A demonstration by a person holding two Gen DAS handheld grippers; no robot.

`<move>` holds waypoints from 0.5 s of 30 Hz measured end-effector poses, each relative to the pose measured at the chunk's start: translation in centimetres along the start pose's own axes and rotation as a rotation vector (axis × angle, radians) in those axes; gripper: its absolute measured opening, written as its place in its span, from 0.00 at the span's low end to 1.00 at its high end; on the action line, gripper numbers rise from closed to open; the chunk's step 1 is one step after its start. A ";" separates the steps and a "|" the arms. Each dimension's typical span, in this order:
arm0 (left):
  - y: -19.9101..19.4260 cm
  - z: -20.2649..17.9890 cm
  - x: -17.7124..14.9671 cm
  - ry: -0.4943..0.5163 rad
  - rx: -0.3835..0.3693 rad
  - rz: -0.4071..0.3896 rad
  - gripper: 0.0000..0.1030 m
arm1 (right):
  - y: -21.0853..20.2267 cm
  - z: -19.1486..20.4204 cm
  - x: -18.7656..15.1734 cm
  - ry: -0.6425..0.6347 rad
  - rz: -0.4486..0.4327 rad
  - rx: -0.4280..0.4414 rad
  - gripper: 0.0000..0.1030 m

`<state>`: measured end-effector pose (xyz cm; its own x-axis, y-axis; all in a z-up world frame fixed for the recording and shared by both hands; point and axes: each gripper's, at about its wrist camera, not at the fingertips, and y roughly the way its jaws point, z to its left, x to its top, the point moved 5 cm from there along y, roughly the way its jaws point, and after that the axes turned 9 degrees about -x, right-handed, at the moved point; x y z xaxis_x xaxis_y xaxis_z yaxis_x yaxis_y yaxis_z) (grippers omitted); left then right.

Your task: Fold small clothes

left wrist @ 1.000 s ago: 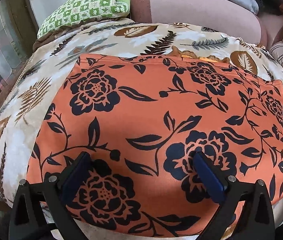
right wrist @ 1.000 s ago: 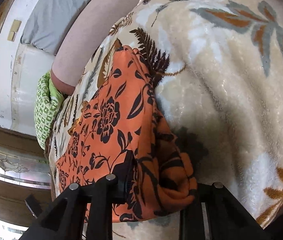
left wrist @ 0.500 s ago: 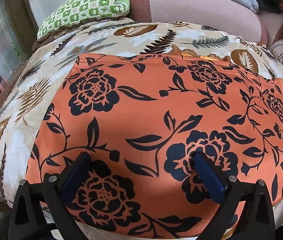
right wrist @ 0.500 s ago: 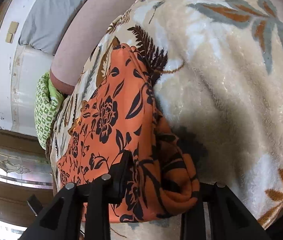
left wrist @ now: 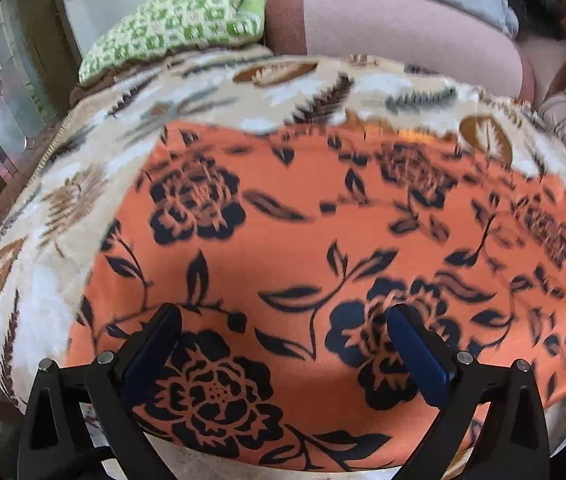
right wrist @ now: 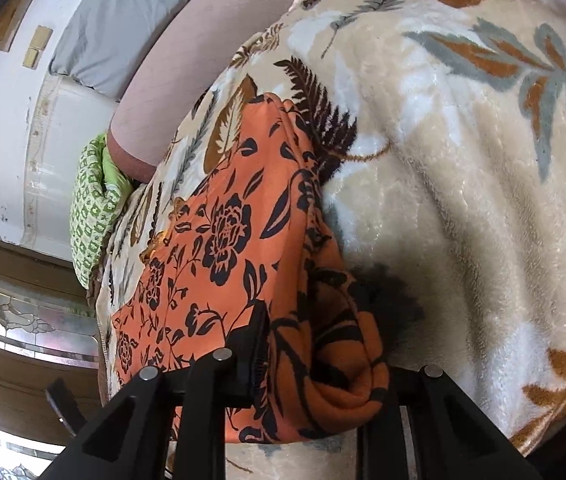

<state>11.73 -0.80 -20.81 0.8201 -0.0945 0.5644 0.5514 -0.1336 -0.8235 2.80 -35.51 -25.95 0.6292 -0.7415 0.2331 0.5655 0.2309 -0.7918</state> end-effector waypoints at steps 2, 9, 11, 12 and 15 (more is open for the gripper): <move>0.1 -0.2 0.3 0.002 -0.007 -0.003 1.00 | 0.4 -0.5 -0.1 0.021 0.014 0.000 0.31; 2.4 -0.5 -0.7 0.021 0.021 0.048 1.00 | 0.4 0.5 -0.1 -0.025 0.002 0.014 0.52; 2.5 -0.3 -0.7 0.018 0.008 0.052 1.00 | 0.6 0.7 -0.1 -0.037 0.007 0.001 0.29; 2.5 -0.4 -0.7 0.018 0.007 0.052 1.00 | 0.6 0.6 -0.1 -0.038 0.007 -0.002 0.28; 2.5 -0.4 -0.7 0.018 0.010 0.051 1.00 | 0.5 0.3 -0.2 -0.030 0.006 -0.002 0.25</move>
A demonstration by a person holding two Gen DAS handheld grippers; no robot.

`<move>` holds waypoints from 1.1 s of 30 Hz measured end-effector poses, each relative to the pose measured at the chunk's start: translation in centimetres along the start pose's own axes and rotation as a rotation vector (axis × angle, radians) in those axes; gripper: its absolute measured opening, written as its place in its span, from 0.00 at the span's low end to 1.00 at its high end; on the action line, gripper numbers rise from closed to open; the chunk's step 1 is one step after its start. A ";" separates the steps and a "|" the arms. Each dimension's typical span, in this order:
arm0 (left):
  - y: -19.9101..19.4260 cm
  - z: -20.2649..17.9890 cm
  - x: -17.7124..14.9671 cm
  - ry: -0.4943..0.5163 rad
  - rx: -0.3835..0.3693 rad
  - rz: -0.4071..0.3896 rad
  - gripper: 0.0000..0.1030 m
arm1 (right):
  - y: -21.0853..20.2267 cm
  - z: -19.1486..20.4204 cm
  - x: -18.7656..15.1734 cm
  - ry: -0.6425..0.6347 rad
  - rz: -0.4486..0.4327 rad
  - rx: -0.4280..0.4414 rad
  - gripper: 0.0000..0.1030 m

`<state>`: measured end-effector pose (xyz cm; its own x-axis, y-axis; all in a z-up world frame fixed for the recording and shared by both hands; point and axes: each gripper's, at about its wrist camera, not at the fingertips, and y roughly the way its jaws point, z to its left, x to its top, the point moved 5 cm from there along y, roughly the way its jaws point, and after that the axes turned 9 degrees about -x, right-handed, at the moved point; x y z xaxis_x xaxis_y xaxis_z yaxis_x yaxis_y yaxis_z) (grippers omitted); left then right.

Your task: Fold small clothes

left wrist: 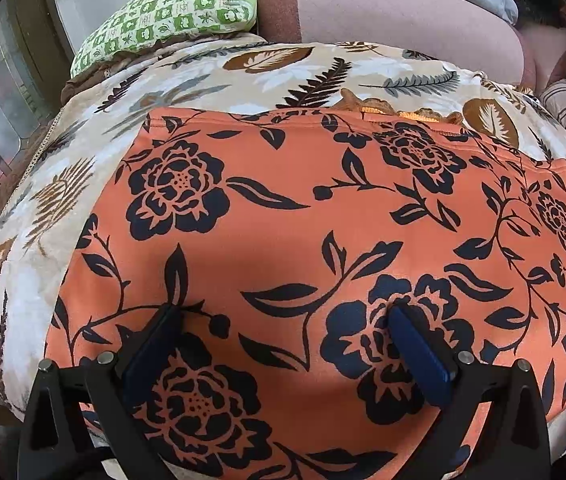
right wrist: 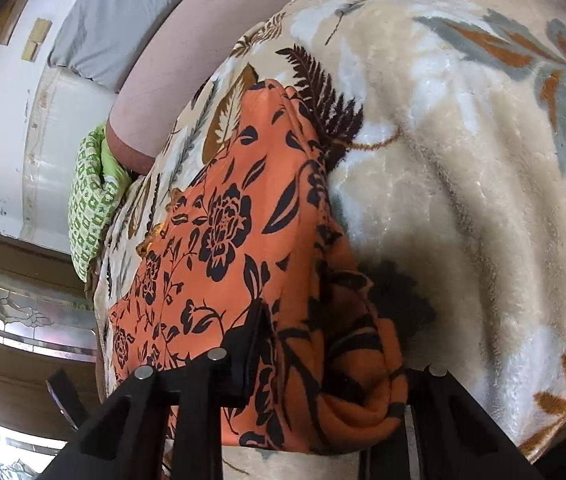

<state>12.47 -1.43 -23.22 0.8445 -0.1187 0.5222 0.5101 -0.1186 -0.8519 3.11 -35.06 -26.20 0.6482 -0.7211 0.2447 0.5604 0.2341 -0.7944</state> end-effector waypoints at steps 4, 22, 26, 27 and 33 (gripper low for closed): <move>-0.1 -0.1 0.0 -0.002 -0.002 0.003 1.00 | -0.3 0.2 0.0 -0.012 -0.006 -0.005 0.24; -14.8 11.0 0.1 -0.293 -0.016 -0.406 0.99 | -7.5 12.4 -0.5 -0.350 -0.206 0.039 0.18; -19.1 18.0 -2.5 -0.436 0.054 -0.484 0.99 | -9.3 21.0 -3.4 -0.500 -0.226 0.148 0.18; -19.8 19.6 -3.3 -0.465 0.073 -0.492 0.99 | -9.3 23.2 -4.4 -0.533 -0.219 0.184 0.15; -21.4 26.6 -7.8 -0.567 0.154 -0.478 0.99 | -2.9 33.4 -13.8 -0.748 -0.112 0.209 0.15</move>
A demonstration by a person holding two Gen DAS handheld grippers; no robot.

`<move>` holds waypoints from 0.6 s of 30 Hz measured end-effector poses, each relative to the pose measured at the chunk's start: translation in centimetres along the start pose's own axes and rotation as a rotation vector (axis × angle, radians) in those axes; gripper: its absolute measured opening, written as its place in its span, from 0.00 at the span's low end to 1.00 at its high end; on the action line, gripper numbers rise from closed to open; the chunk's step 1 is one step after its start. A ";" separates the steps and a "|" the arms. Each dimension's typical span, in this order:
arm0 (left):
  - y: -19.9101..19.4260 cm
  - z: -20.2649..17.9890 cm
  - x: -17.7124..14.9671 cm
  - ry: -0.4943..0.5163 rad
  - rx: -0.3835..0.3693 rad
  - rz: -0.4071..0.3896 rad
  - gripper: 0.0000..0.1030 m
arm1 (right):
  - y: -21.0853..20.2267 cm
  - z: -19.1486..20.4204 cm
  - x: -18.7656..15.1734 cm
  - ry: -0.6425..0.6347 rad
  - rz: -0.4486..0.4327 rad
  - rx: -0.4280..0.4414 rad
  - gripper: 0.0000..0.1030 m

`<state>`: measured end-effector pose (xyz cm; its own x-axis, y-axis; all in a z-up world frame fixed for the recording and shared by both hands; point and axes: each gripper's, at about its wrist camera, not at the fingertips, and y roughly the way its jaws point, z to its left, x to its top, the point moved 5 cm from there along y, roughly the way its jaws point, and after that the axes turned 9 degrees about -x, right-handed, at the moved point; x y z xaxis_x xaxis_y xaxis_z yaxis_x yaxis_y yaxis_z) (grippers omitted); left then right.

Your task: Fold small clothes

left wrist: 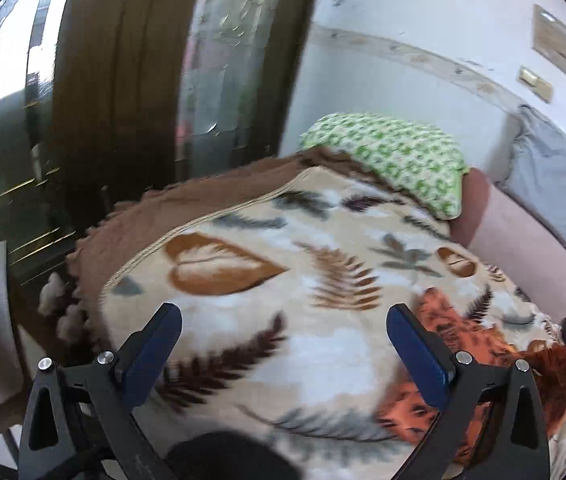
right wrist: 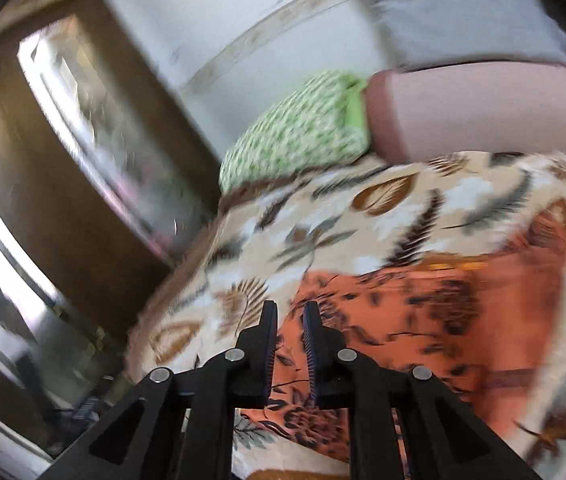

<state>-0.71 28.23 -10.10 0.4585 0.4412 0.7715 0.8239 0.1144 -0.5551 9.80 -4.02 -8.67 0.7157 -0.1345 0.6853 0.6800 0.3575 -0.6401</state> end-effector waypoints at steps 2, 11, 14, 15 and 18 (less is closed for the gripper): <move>0.3 1.5 -0.3 -0.014 0.004 0.011 0.99 | 1.7 -0.7 -2.4 0.031 0.060 -0.020 0.15; 3.4 -3.5 -2.4 0.054 -0.106 0.082 0.99 | -7.9 -18.0 -12.3 0.397 0.026 -0.297 0.77; 3.5 -6.3 -3.2 0.110 -0.142 0.100 0.99 | -10.6 -24.0 -14.9 0.596 0.020 -0.316 0.77; 3.4 -6.9 -3.3 0.121 -0.147 0.103 0.99 | -10.8 -25.3 -15.4 0.655 0.018 -0.299 0.77; 3.0 -8.3 -3.8 0.151 -0.153 0.111 0.99 | -10.7 -29.2 -16.8 0.837 0.013 -0.214 0.77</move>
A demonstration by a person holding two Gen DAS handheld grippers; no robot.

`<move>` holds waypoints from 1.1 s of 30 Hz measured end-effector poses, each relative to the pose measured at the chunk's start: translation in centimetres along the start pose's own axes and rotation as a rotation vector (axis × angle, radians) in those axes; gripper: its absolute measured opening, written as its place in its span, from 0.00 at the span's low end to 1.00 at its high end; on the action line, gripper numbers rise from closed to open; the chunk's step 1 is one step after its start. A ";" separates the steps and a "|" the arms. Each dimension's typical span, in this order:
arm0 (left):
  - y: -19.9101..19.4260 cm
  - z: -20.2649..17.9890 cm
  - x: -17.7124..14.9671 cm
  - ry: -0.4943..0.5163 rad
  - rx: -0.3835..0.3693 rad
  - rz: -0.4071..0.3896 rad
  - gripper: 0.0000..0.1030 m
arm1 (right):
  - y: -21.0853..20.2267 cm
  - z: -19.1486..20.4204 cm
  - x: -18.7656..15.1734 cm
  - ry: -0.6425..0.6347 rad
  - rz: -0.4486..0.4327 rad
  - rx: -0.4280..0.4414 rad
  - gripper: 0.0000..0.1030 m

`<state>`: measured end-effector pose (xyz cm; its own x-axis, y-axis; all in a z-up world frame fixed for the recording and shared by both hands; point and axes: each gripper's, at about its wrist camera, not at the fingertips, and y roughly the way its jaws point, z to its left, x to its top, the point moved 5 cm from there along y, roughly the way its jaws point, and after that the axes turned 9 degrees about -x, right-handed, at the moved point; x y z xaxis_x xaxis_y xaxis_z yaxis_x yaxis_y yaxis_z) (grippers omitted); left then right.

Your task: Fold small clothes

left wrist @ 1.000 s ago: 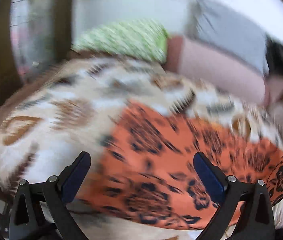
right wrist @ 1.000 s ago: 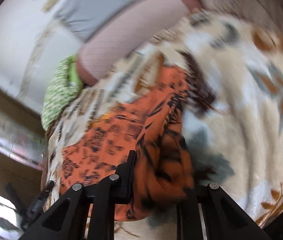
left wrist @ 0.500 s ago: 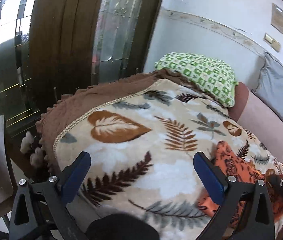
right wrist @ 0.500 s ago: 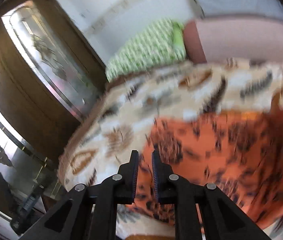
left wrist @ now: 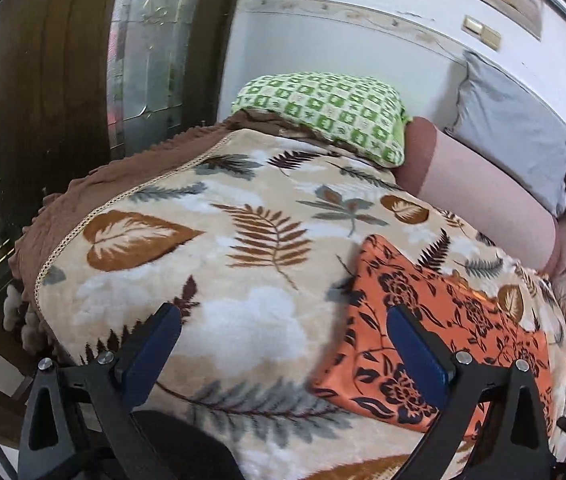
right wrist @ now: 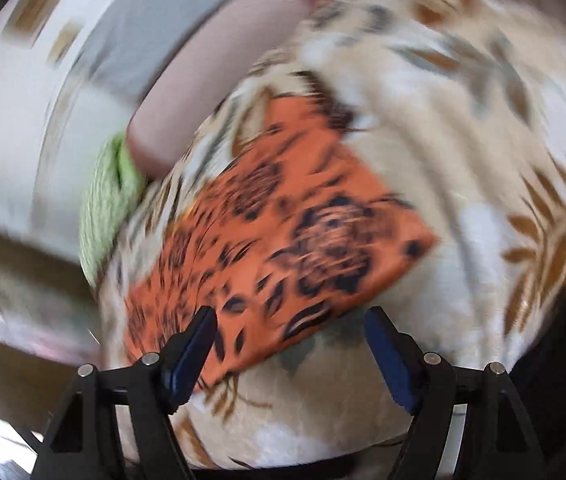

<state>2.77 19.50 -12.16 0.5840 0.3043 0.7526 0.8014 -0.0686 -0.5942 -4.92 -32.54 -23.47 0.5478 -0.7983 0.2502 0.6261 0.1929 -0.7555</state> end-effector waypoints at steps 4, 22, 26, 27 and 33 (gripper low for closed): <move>-0.1 -0.8 -0.5 0.014 0.024 0.018 0.99 | 2.2 -1.2 1.1 0.098 0.034 0.062 0.77; -0.9 -2.6 -0.6 0.055 0.057 0.013 0.99 | 6.1 0.0 5.0 0.107 0.038 0.049 0.24; -0.9 -1.0 -0.5 0.020 0.075 0.003 0.99 | 3.8 4.8 5.6 -0.090 -0.045 0.025 0.15; -0.9 -0.5 -0.4 0.009 0.076 0.001 0.99 | 3.2 6.4 5.6 -0.138 -0.067 0.022 0.15; -1.6 3.3 -0.1 -0.075 0.088 -0.027 0.99 | -0.1 21.0 2.4 -0.466 -0.154 0.082 0.14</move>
<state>0.95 22.67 -12.22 0.5484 0.3754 0.7472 0.8003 0.0233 -0.5991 8.01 -22.54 -10.11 0.6239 -0.4846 0.6131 0.7504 0.1524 -0.6432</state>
